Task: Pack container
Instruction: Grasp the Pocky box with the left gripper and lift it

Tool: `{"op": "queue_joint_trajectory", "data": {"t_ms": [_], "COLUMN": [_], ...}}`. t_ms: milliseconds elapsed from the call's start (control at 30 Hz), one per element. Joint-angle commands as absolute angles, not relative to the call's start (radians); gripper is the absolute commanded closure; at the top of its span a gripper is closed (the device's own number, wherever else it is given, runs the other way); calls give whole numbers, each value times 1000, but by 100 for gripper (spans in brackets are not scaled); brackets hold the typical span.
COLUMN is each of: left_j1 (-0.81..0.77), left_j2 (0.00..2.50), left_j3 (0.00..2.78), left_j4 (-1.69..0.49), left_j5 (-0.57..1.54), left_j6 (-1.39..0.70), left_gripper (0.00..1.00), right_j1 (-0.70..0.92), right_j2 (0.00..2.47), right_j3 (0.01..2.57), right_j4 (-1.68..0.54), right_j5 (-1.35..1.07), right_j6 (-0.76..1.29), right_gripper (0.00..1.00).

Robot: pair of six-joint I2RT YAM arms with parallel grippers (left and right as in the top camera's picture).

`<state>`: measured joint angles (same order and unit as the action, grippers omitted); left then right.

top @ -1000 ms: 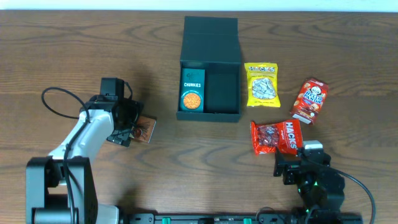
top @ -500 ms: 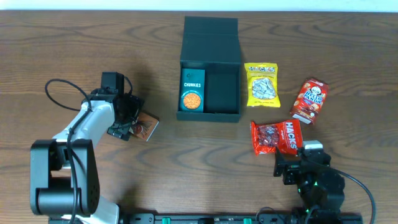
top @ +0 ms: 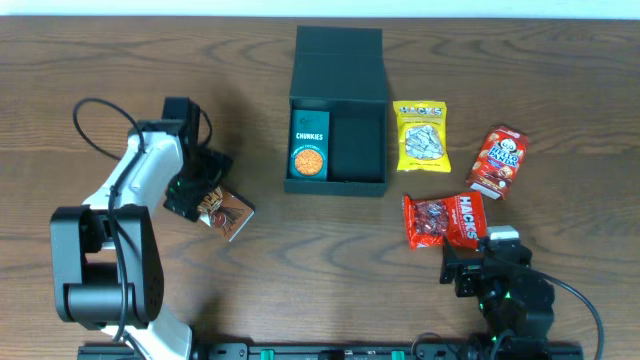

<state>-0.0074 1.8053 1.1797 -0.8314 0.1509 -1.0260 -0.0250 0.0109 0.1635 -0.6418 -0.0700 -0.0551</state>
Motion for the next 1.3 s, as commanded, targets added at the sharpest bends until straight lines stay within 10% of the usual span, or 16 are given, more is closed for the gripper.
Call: {"op": "queue_joint_trajectory", "data": {"t_ms": [0,1267], "left_j1": [-4,-34], "left_j2": [1810,1830], "left_j3": [1225,1140], "left_j4": [-844,-830], "left_j5": [120,72], "left_j6": [-994,-894], "left_gripper": [4,4], "right_j1": [-30,-30], "right_j2": [6,6], "right_j3": [155,155], "right_j4": [-644,-644], "right_j5": [-59,-59], "right_j6": [-46,-46], "right_gripper": [1,1]}}
